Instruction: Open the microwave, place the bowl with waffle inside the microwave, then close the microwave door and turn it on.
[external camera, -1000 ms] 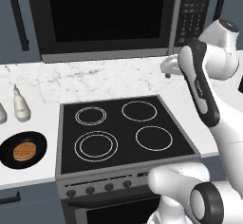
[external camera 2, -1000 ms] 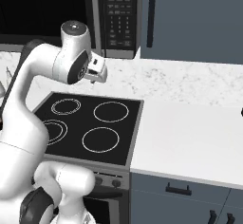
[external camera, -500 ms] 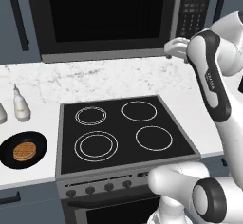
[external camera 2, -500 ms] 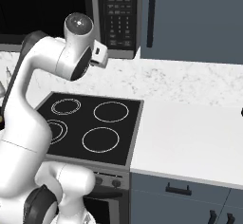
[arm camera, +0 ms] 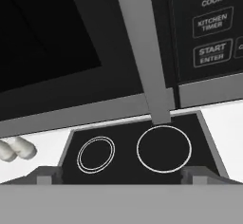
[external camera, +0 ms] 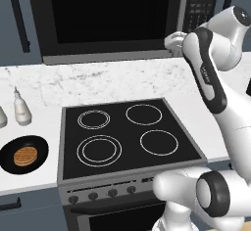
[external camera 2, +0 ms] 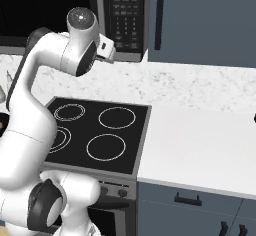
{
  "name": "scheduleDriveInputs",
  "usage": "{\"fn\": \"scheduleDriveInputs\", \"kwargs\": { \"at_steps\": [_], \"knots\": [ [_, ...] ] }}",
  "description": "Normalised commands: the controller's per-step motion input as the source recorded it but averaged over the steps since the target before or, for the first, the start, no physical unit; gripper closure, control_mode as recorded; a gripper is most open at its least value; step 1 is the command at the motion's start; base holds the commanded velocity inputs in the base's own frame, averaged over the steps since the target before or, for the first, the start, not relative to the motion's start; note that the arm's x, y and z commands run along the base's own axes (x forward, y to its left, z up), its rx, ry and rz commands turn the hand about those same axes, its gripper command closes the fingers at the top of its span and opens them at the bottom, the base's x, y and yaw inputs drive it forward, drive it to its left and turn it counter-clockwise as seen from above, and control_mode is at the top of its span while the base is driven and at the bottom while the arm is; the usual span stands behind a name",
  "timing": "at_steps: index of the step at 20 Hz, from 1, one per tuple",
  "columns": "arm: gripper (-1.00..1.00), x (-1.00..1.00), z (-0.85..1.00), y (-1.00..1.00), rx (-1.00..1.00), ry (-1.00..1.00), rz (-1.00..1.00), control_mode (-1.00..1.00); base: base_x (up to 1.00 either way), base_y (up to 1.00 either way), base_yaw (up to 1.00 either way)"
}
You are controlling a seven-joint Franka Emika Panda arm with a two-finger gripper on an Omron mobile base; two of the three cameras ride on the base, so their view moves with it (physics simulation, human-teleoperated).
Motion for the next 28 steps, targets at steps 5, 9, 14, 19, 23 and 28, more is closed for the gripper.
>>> {"fn": "scheduleDriveInputs", "kwargs": {
  "at_steps": [5, 9, 14, 19, 23, 28],
  "knots": [
    [-1.00, 0.29, 0.58, -0.15, 0.00, -0.11, -0.08, -1.00, 0.00, 0.00, 0.00],
    [-1.00, 0.24, 0.28, -0.06, 0.00, -0.12, -0.06, -1.00, 0.00, 0.00, 0.00],
    [-1.00, 0.32, 0.00, 0.00, 0.00, -0.23, -0.09, -1.00, 0.00, 0.00, 0.00],
    [-1.00, 0.50, 0.00, 0.00, 0.00, -0.15, -0.13, -1.00, 0.00, 0.00, 0.00],
    [-1.00, 0.54, 0.00, -0.02, 0.00, -0.01, -0.07, -1.00, 0.00, 0.00, 0.00],
    [-1.00, 0.60, 0.00, 0.00, 0.00, 0.04, 0.00, -1.00, 0.00, 0.00, 0.00]
  ]
}}
